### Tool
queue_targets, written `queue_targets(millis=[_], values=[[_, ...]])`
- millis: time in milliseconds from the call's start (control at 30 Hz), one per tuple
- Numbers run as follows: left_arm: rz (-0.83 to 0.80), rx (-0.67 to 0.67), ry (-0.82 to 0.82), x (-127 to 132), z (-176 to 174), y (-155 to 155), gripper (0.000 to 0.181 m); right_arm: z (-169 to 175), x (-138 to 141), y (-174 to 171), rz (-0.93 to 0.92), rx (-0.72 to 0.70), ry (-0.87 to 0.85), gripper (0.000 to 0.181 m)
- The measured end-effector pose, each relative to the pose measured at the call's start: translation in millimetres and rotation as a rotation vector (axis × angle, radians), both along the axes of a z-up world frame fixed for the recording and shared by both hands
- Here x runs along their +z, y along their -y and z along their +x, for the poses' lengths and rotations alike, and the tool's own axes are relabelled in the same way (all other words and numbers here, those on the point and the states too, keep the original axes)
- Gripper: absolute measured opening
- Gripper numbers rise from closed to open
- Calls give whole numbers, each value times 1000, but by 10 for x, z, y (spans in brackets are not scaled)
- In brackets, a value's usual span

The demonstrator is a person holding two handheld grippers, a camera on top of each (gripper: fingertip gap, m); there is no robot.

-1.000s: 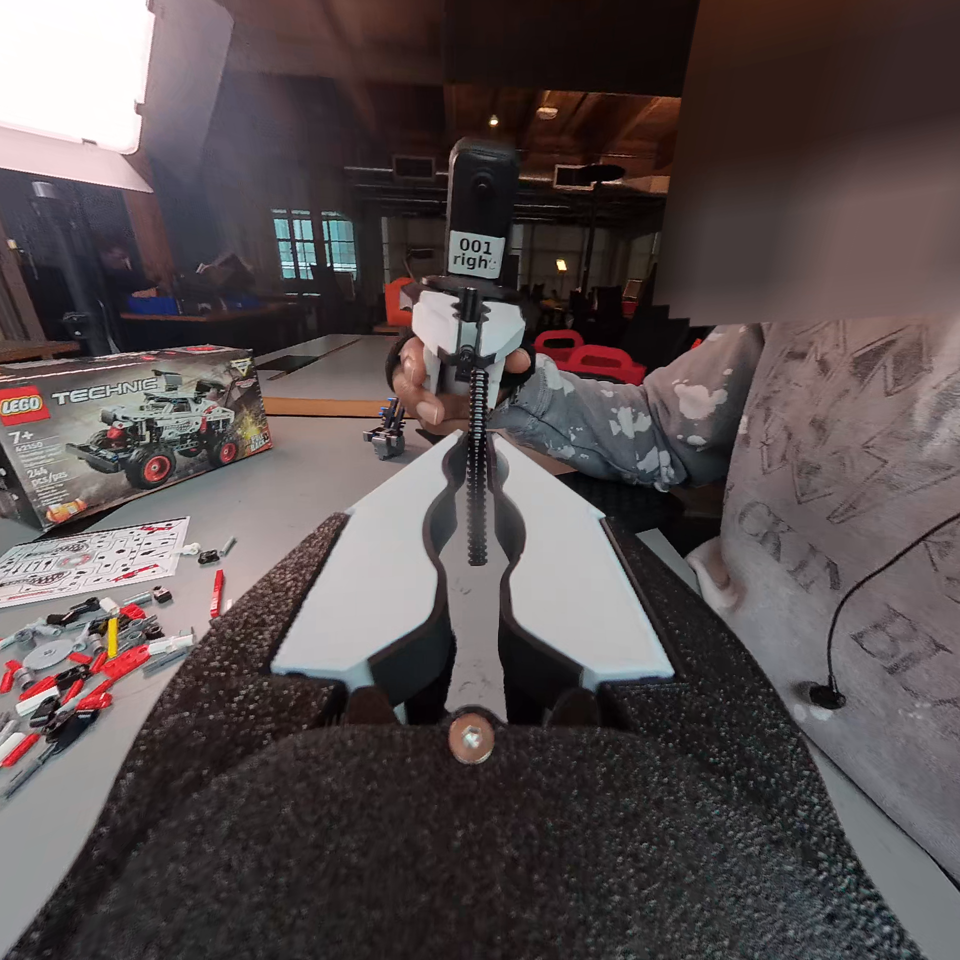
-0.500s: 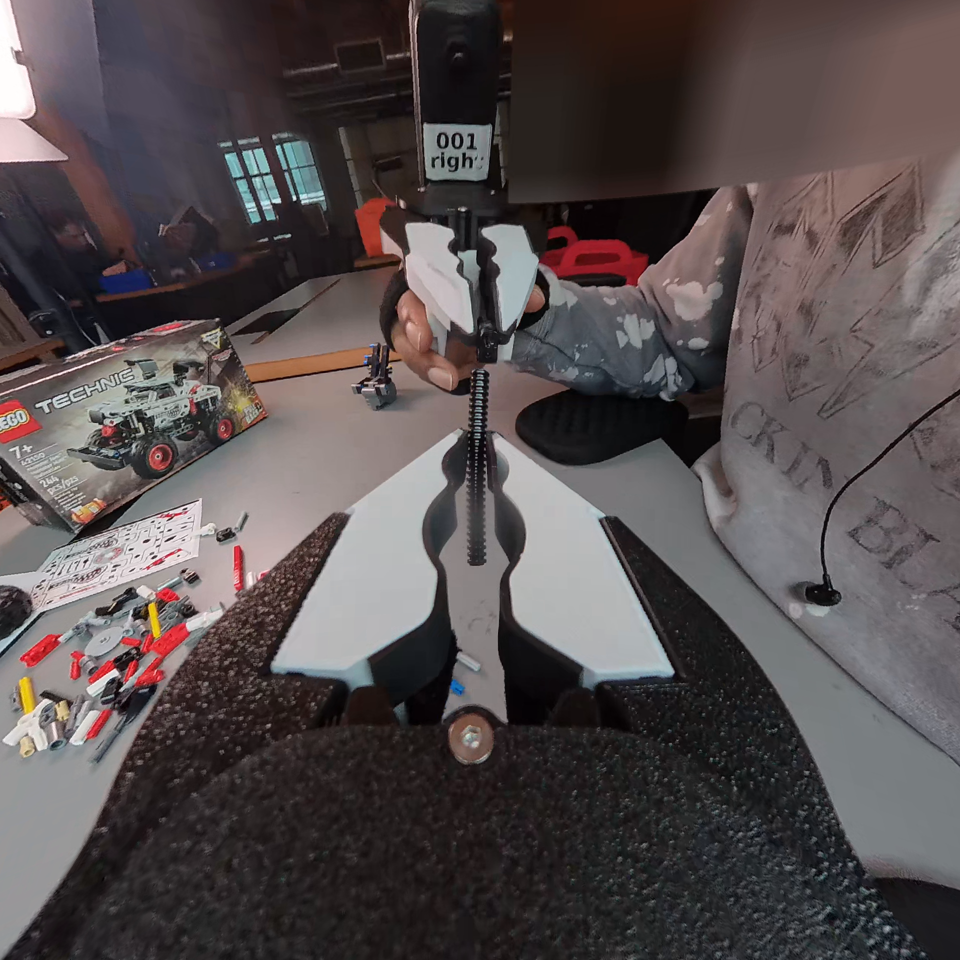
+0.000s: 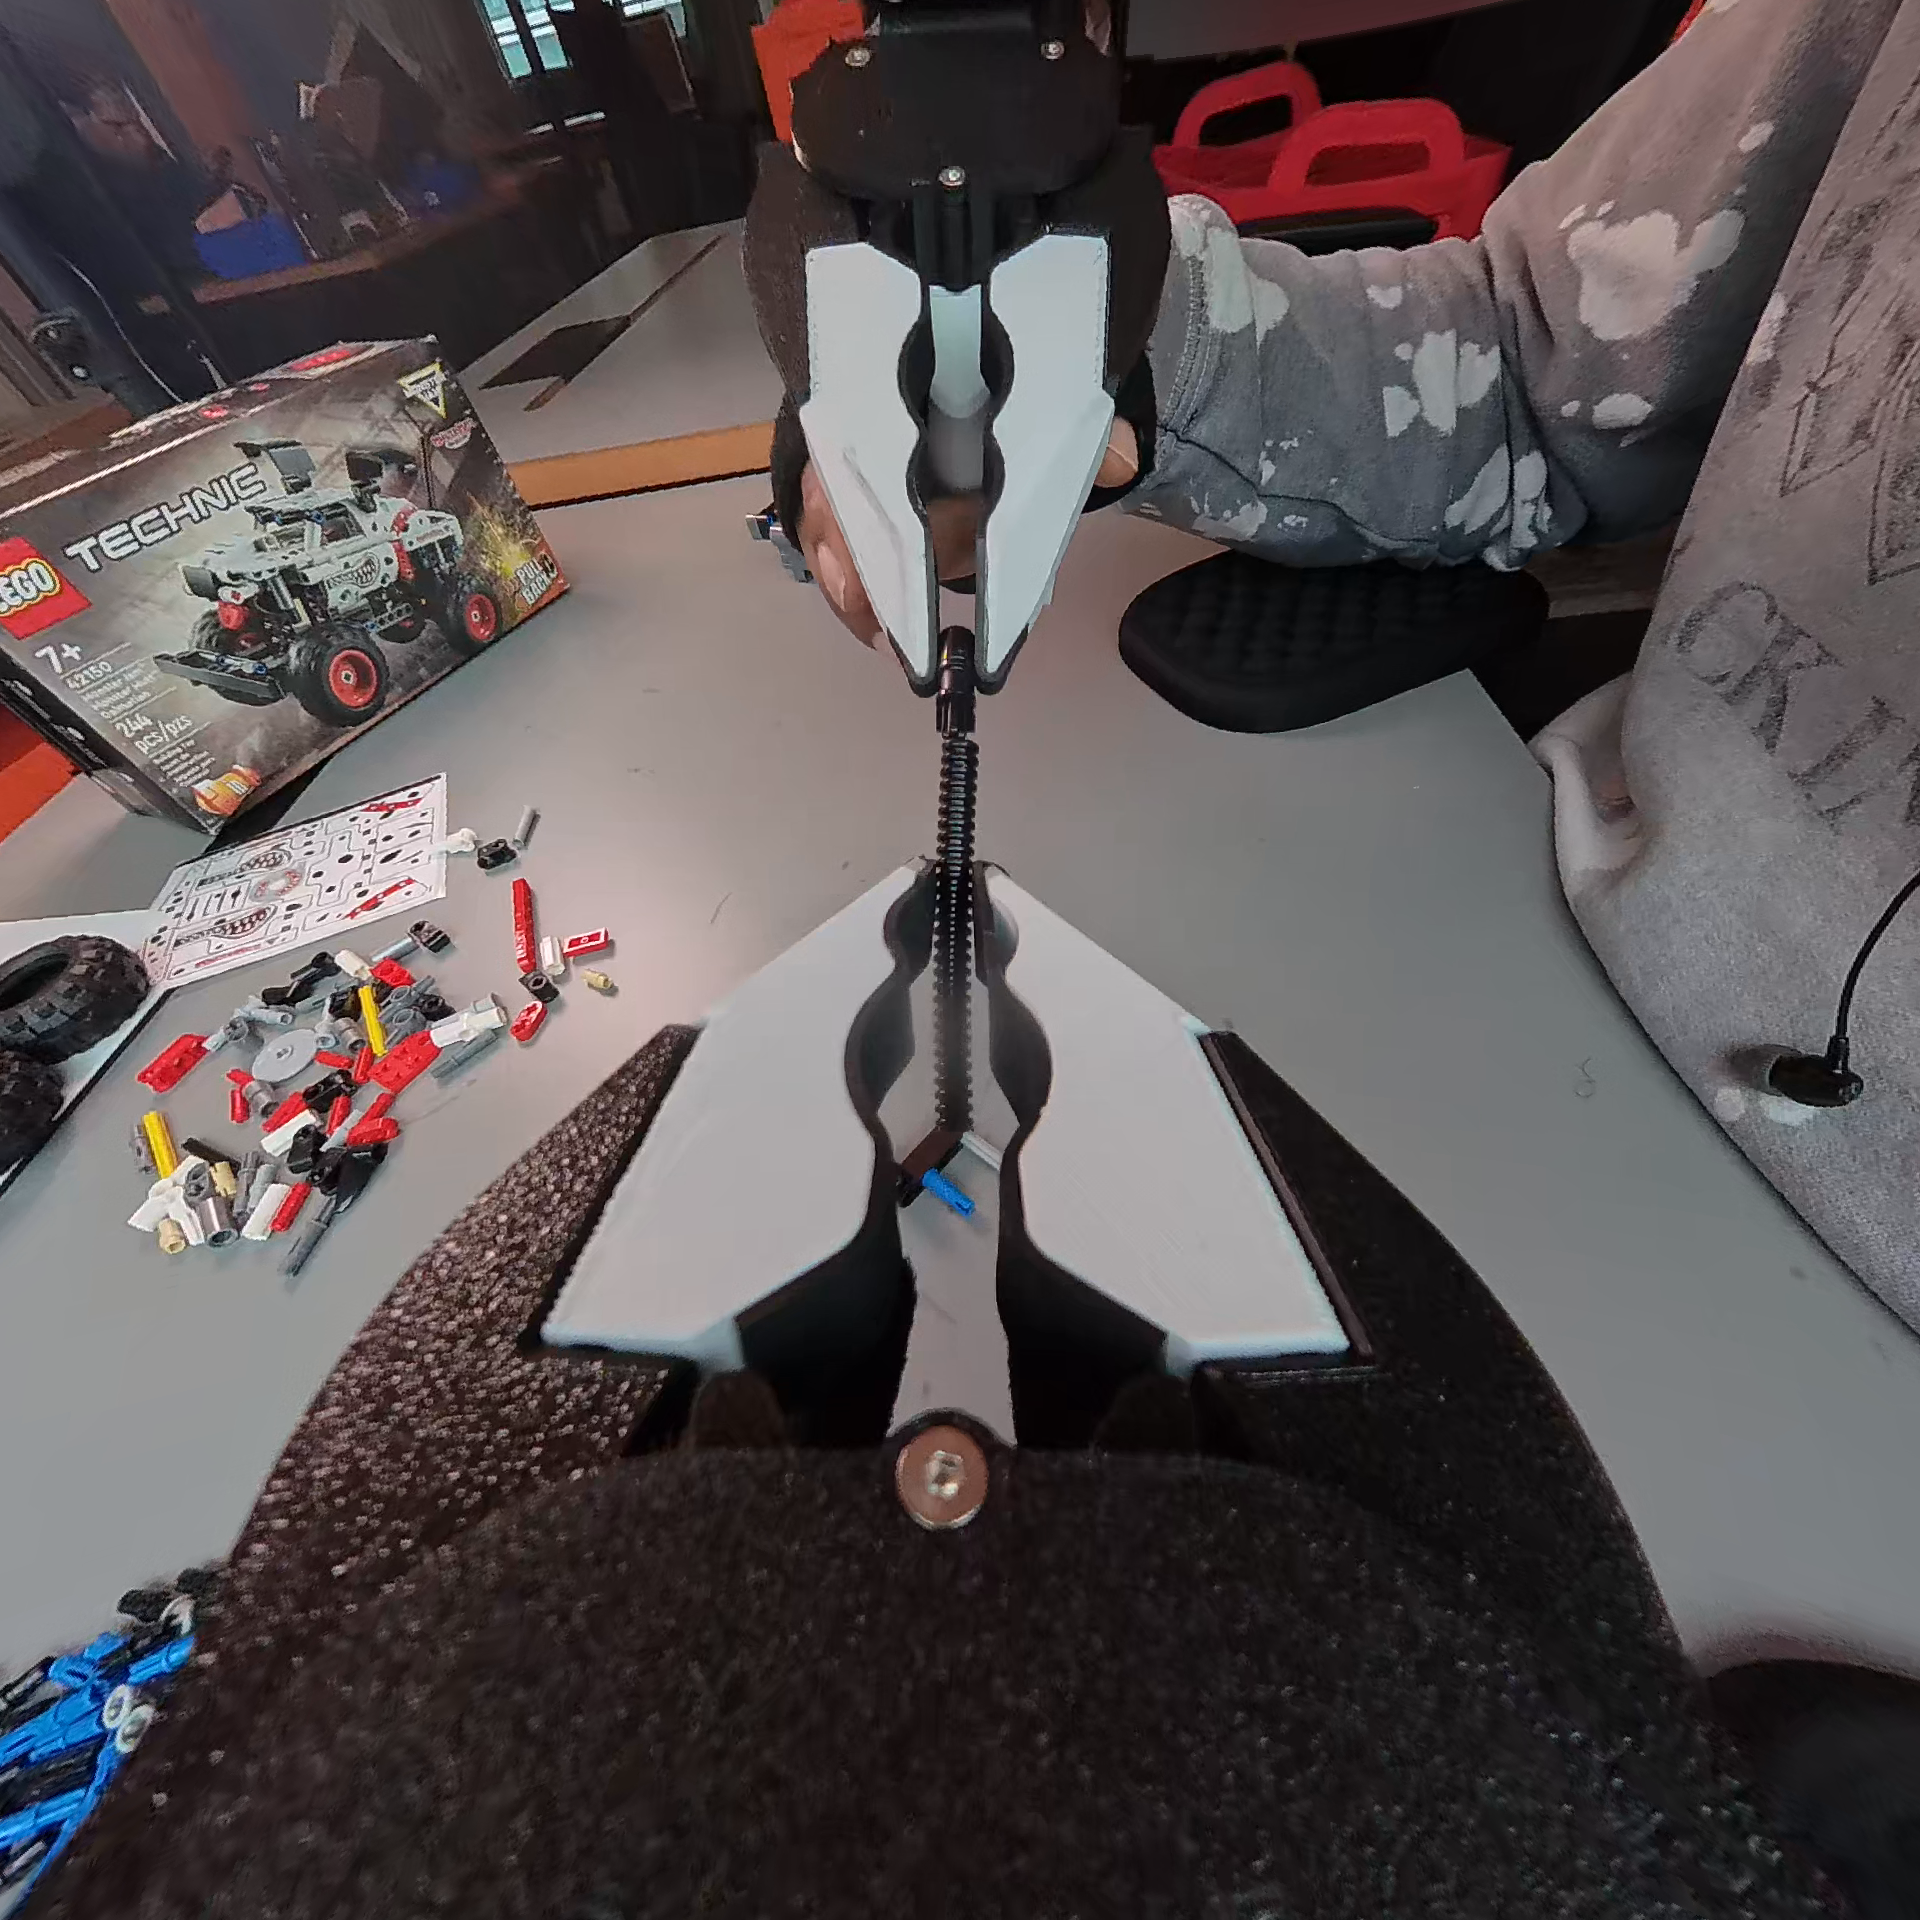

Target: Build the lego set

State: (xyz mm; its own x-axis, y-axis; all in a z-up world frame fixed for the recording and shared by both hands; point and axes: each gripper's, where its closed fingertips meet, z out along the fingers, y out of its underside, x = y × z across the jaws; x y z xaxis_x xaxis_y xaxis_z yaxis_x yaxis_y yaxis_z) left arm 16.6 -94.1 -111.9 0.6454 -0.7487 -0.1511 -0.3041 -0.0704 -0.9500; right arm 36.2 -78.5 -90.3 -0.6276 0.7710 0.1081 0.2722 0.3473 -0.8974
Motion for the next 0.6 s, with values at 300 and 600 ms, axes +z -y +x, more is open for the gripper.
queue_targets(millis=[300,600], values=[[-34,19,-34,-86,-14,-23,7,-15,-90,0,13,-2,23,7],[-69,59,-135,-201,-15,-45,7,-14,-264,-39,68,-18,78,7]])
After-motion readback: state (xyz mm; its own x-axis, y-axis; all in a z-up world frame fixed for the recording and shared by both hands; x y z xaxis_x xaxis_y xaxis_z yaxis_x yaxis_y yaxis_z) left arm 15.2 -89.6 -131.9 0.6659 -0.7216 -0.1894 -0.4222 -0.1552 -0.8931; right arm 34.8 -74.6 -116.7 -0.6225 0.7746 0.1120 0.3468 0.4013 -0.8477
